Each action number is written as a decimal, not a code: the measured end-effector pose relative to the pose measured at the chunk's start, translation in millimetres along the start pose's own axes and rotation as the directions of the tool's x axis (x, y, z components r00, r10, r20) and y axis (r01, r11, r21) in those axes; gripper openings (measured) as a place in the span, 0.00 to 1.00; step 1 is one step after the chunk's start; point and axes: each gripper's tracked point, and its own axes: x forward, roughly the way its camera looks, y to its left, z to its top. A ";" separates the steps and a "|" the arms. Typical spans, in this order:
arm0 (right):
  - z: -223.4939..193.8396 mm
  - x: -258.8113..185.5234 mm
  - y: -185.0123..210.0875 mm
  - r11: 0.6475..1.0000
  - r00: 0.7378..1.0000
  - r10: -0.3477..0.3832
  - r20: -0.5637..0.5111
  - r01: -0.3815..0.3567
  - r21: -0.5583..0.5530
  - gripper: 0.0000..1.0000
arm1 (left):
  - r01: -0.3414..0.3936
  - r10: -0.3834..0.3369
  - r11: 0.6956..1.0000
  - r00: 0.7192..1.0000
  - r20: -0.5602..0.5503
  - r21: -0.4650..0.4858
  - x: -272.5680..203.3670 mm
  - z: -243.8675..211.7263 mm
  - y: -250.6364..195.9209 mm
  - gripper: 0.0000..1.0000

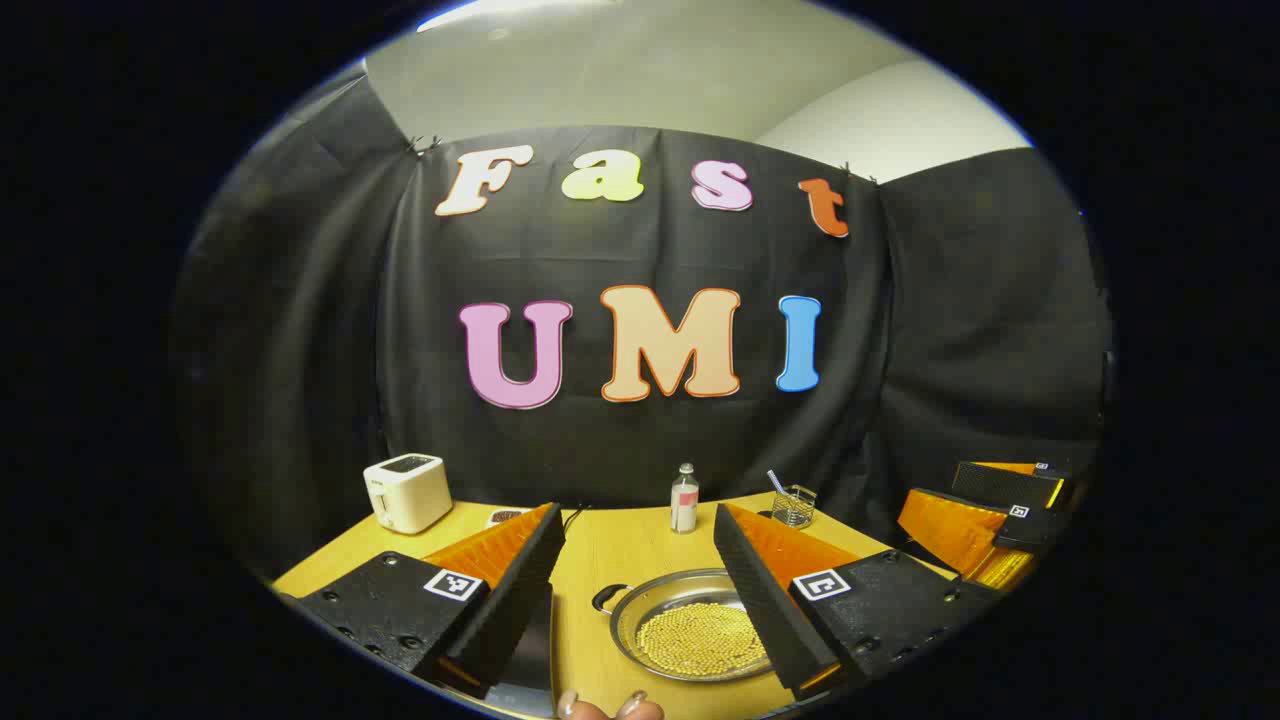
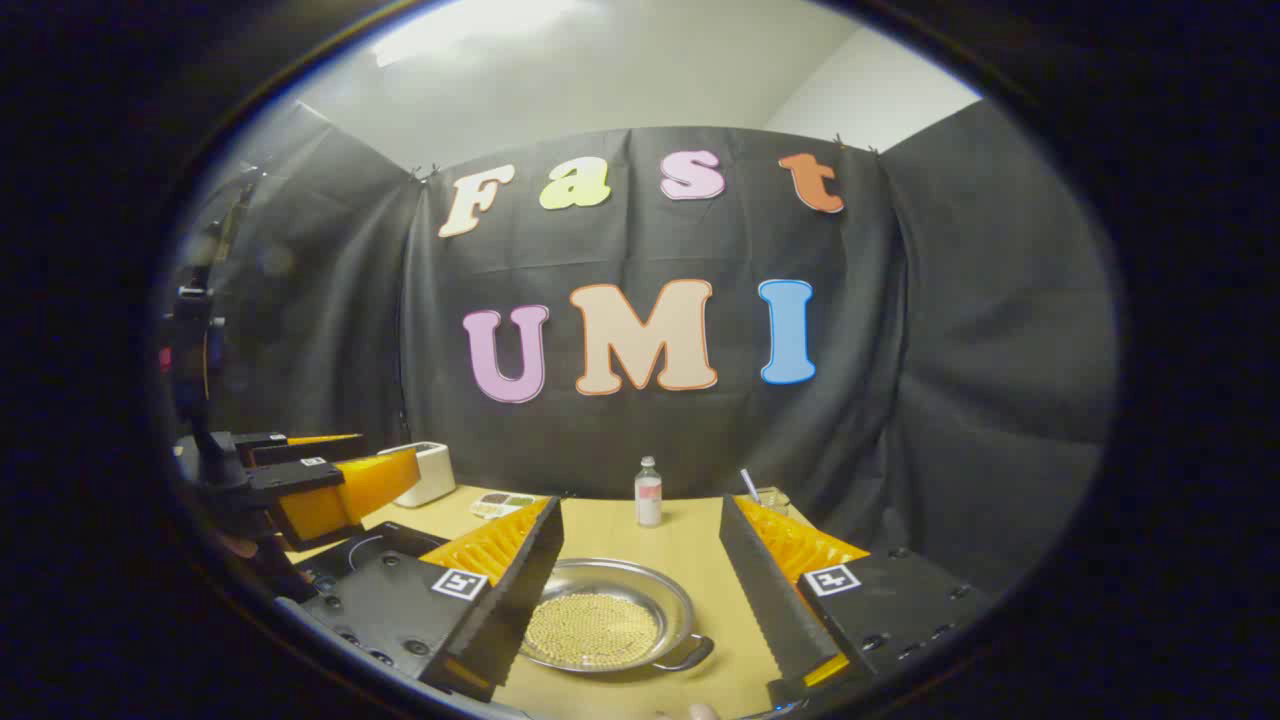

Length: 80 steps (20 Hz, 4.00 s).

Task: First push the handle of the pot to place it horizontally, then grasp the pot with both hands and set it on the induction cooktop.

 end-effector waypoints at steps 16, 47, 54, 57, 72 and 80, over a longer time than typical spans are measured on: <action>11.4 -11.2 -40.7 0.999 0.999 -0.028 0.025 0.027 0.038 0.98 | -0.077 0.077 0.994 0.997 -0.001 0.072 -9.8 7.4 19.9 0.94; -85.0 -22.4 -7.2 0.997 0.958 -0.077 -0.276 0.077 -0.012 0.29 | 0.039 -0.038 0.999 0.996 -0.085 0.015 14.2 -23.6 21.1 0.97; -146.7 -9.1 -11.8 0.999 0.899 -0.025 -0.436 0.032 0.008 0.00 | 0.005 -0.002 1.000 0.993 -0.117 0.025 21.7 -36.3 19.8 0.94; -188.7 -11.0 -12.3 1.000 0.851 -0.001 -0.526 0.012 0.018 0.02 | -0.014 0.018 0.999 0.990 -0.139 0.033 23.4 -45.0 20.1 0.97; -290.4 8.6 -26.4 0.994 0.675 0.099 -0.731 -0.030 0.107 0.03 | -0.175 0.175 0.984 0.930 -0.323 0.029 19.7 -101.9 37.4 0.98; -296.1 32.9 -47.6 0.994 0.667 0.105 -0.737 -0.050 0.096 0.03 | -0.231 0.235 0.972 0.918 -0.320 0.050 24.0 -101.4 36.8 0.97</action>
